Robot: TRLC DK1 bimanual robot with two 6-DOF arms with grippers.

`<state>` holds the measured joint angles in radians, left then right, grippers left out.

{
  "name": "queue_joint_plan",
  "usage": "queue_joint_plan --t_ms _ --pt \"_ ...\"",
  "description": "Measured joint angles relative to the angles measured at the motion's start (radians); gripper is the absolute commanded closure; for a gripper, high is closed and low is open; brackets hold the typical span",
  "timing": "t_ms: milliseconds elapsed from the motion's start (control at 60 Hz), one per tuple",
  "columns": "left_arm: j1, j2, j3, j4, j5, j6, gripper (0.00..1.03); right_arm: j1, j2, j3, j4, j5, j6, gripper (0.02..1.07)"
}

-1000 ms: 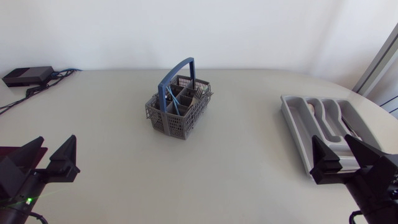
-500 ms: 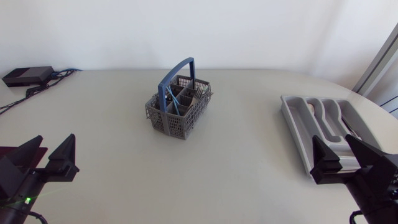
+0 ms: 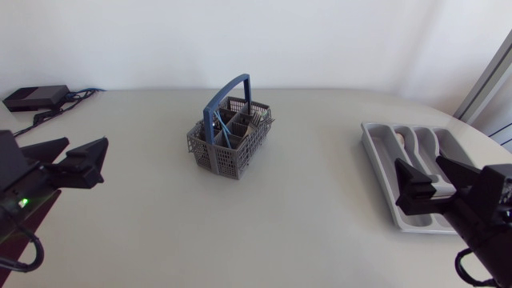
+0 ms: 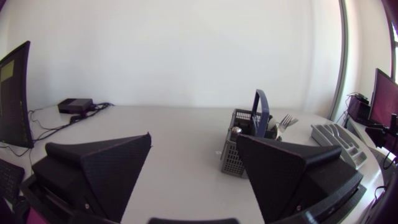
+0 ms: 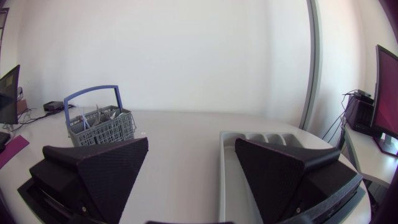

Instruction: Sort the cutlery from the basket into the organizer compartments.

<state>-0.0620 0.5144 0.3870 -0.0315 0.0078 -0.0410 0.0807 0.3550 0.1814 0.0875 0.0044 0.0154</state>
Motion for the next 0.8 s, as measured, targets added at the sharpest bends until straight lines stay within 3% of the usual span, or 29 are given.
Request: queue_joint_plan --t_ms 200,283,450,617,800 --pt "-0.079 0.273 0.199 -0.094 -0.019 -0.032 0.12 0.032 0.246 0.117 0.001 -0.004 0.002 0.07" --pt "-0.125 0.395 0.294 -0.184 -0.047 -0.037 0.12 0.043 0.313 0.148 -0.005 -0.004 0.003 0.07" --pt "-0.217 0.639 0.473 -0.325 -0.042 0.098 0.11 0.090 0.417 0.227 -0.094 0.014 -0.006 0.07" --pt "-0.280 0.842 0.603 -0.344 -0.042 0.128 0.19 0.148 0.486 0.291 -0.157 0.016 -0.043 0.07" --pt "-0.321 0.990 0.713 -0.354 -0.039 0.127 0.20 0.154 0.596 0.375 -0.269 -0.122 -0.086 0.07"
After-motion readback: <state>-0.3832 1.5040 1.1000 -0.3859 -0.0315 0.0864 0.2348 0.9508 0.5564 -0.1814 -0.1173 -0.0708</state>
